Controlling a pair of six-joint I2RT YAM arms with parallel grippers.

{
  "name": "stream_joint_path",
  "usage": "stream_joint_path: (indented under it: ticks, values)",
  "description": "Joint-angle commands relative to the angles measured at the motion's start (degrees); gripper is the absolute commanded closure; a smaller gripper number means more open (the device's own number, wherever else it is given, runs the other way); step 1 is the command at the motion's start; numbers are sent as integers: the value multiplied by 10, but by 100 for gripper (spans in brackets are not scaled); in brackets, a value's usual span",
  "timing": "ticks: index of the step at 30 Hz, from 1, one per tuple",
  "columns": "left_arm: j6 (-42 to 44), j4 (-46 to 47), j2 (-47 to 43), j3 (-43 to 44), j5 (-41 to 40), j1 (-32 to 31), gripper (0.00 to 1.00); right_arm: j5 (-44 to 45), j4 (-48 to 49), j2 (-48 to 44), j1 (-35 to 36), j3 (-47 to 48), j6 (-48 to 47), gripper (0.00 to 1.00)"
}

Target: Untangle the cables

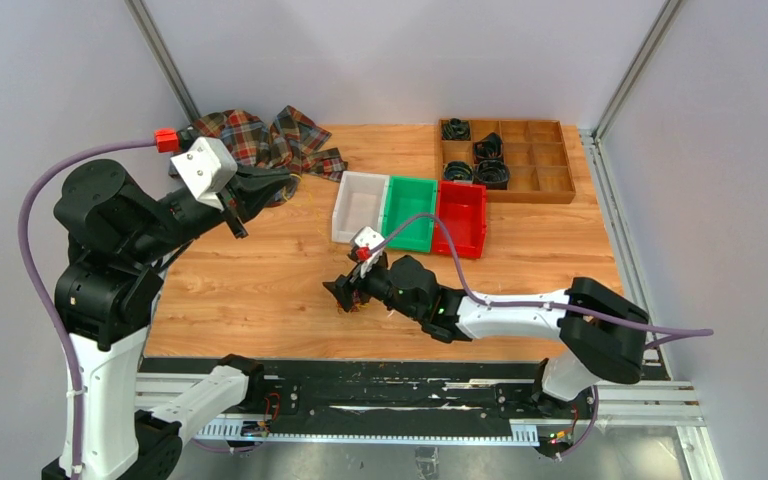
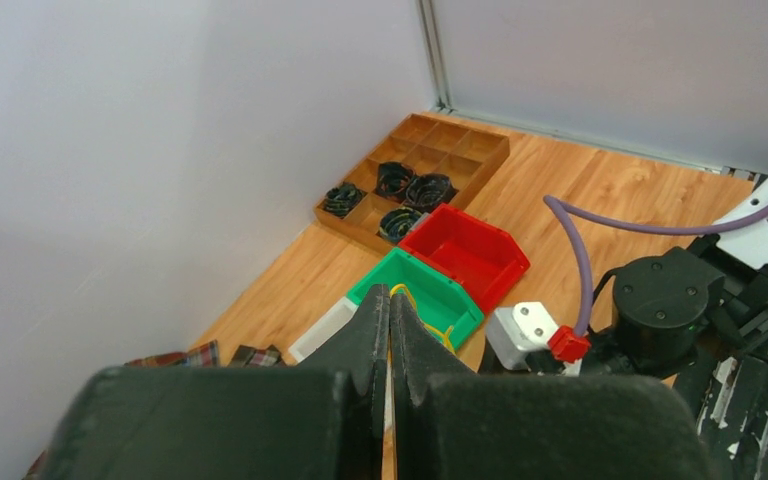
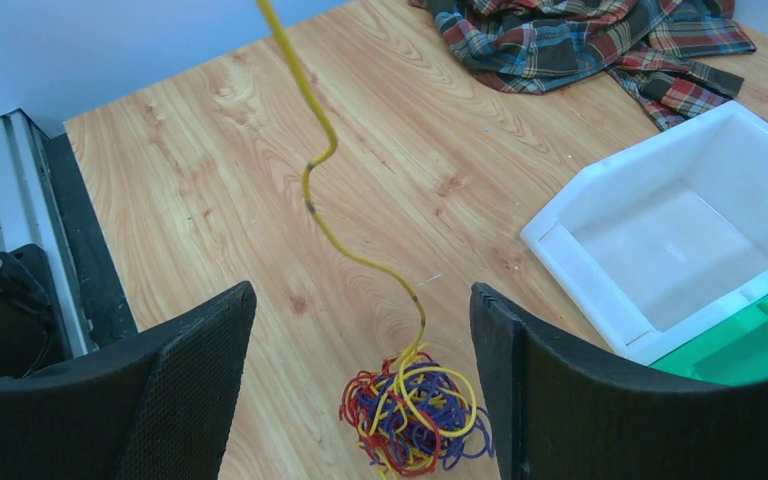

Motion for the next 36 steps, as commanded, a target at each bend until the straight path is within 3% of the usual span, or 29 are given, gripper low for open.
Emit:
stream_joint_path:
  ticks: [1, 16, 25, 36]
  values:
    - [-10, 16, -1, 8, 17, -3, 99, 18, -6, 38, -8, 39, -16, 22]
    - [-17, 16, 12, 65, 20, -3, 99, 28, 20, 161, -28, 88, 6, 52]
    - [2, 19, 62, 193, -24, -3, 100, 53, 42, 189, -29, 25, 42, 68]
    - [18, 161, 80, 254, -235, -3, 99, 74, 107, 169, -29, -86, 88, 66]
